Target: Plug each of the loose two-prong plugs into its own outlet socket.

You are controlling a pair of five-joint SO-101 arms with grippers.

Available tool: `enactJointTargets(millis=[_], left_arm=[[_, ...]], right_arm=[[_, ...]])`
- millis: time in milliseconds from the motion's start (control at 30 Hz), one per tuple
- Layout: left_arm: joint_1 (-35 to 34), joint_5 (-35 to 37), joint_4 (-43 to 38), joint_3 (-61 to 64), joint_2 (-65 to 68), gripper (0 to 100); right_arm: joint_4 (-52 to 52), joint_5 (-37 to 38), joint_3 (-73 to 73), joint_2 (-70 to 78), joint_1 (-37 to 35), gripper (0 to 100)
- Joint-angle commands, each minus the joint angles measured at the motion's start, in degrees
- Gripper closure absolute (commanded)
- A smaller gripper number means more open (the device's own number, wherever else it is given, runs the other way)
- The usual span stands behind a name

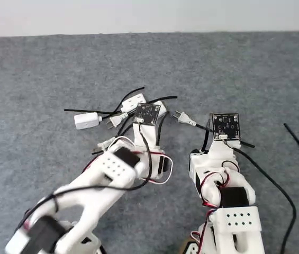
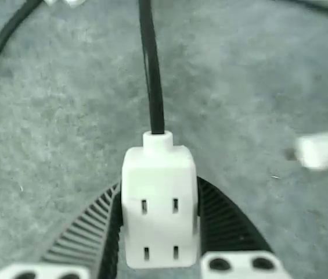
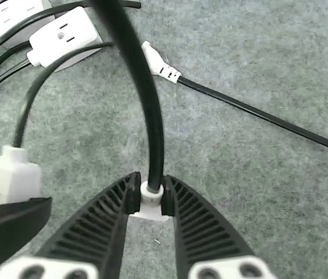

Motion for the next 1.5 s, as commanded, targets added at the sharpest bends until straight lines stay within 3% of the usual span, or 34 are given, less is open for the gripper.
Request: enactJointTargets(millis=[0,100,233,467,733,967,1100,1333,1467], left_arm=[[-4.75,-0.09,-1.76,-9.98,11.6,99],[-7.65,-0.7,3.43,-16.13,12.57,99],[-6.42,-2.64,7.47,-16.48,3.25,99],[-2.37,-2.99,3.16,-5.14,-13.71,99],[-2.46,-3.08,-0.88,0.48,-18.2,99],[-4.57,-2.73,-4.4,0.4,-1.23,99],[-6.95,-2.99,0.26,-9.98,13.1,99],[-3.08,-2.55,7.74,-19.56,26.99,98],[-2.64,0.0,10.29,-20.09,25.58,84]], right_arm=[[-1.45,-0.35,-3.25,0.22,0.22,99.1],[-1.45,-0.35,-3.25,0.22,0.22,99.1],[-1.45,-0.35,-3.25,0.22,0.22,99.1],[-1.45,-0.35,-3.25,0.22,0.22,99.1],[-1.45,-0.35,-3.25,0.22,0.22,99.1],[-1.45,-0.35,-3.25,0.22,0.22,99.1],[-1.45,-0.26,-3.25,0.22,0.22,99.1],[-1.45,0.88,-3.25,0.22,0.22,99.1],[-1.45,1.05,-3.25,0.22,0.22,99.1]])
